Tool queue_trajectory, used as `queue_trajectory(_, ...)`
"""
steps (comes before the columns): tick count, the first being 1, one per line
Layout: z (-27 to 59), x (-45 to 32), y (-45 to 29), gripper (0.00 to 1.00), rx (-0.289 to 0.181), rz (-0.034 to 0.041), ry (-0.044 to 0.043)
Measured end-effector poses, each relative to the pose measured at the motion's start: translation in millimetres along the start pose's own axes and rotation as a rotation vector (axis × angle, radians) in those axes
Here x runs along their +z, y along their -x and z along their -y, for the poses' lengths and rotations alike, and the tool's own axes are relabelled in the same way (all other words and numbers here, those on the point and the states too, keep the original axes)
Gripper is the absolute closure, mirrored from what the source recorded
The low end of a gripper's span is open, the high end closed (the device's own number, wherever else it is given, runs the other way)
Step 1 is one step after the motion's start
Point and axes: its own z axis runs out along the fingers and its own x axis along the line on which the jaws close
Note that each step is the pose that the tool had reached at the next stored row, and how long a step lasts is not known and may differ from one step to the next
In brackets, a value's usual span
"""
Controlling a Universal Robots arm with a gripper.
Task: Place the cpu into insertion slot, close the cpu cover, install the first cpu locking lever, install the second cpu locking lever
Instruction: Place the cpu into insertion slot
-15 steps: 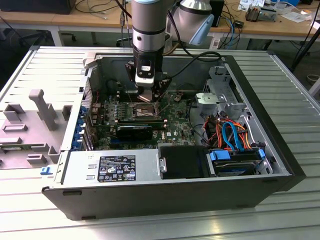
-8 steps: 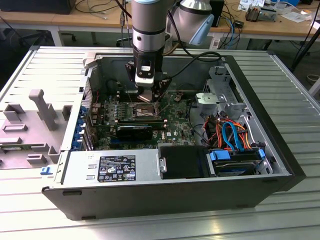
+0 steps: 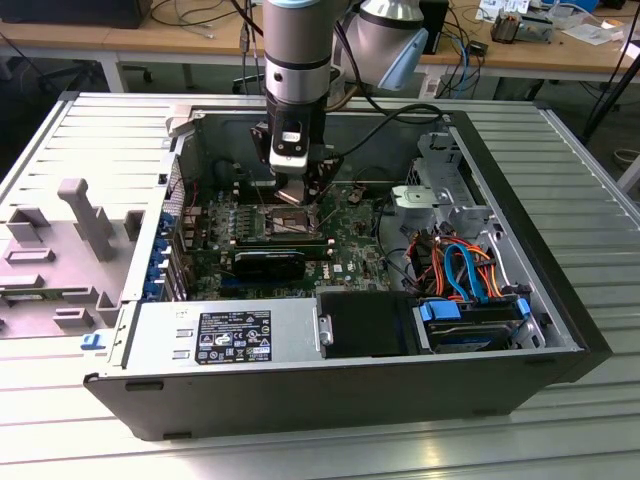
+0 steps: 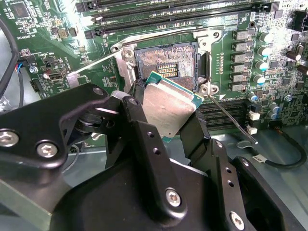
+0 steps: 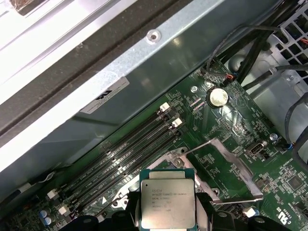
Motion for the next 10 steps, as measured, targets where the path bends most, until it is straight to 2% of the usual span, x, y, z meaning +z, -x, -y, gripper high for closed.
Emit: queue_trajectory(10, 0.0, 0.3, 0.0, 0.45, 0.008, 0.0003, 0.0002)
